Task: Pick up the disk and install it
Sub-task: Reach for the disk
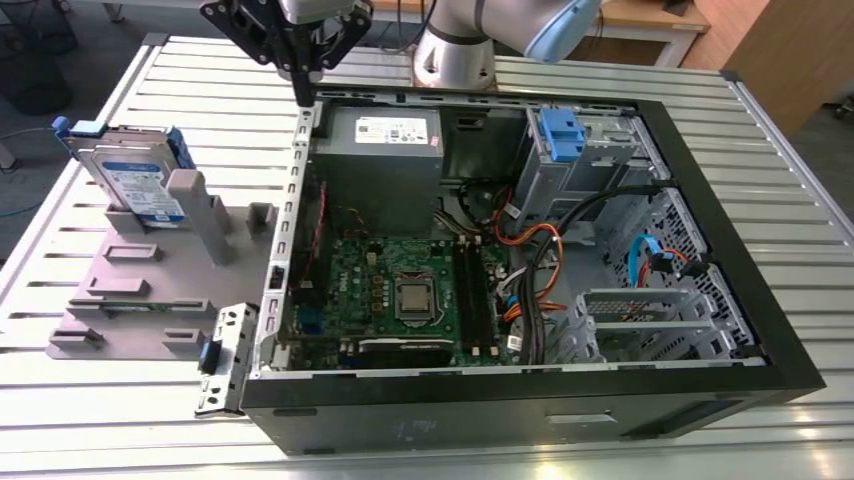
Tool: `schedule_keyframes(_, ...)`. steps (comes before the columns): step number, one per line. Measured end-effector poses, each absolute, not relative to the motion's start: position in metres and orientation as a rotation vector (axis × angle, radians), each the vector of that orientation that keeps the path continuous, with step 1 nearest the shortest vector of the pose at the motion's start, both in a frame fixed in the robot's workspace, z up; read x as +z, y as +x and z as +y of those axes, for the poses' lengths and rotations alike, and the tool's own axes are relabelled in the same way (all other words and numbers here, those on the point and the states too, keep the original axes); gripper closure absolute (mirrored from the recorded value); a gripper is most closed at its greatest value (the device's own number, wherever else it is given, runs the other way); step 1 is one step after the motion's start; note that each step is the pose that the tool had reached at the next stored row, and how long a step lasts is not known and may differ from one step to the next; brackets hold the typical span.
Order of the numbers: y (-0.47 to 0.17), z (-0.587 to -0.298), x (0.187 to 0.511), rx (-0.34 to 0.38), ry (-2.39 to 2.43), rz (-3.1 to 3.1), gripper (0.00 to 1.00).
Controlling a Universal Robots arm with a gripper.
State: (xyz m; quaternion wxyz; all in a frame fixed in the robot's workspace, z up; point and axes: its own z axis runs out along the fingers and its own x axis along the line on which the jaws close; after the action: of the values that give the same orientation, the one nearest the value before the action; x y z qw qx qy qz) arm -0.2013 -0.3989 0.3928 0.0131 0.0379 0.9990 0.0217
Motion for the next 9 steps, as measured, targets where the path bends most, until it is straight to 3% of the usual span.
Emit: schedule_keyframes(9, -0.213, -0.399, 0.393, 0.068, 0.118, 3.113, 0.89)
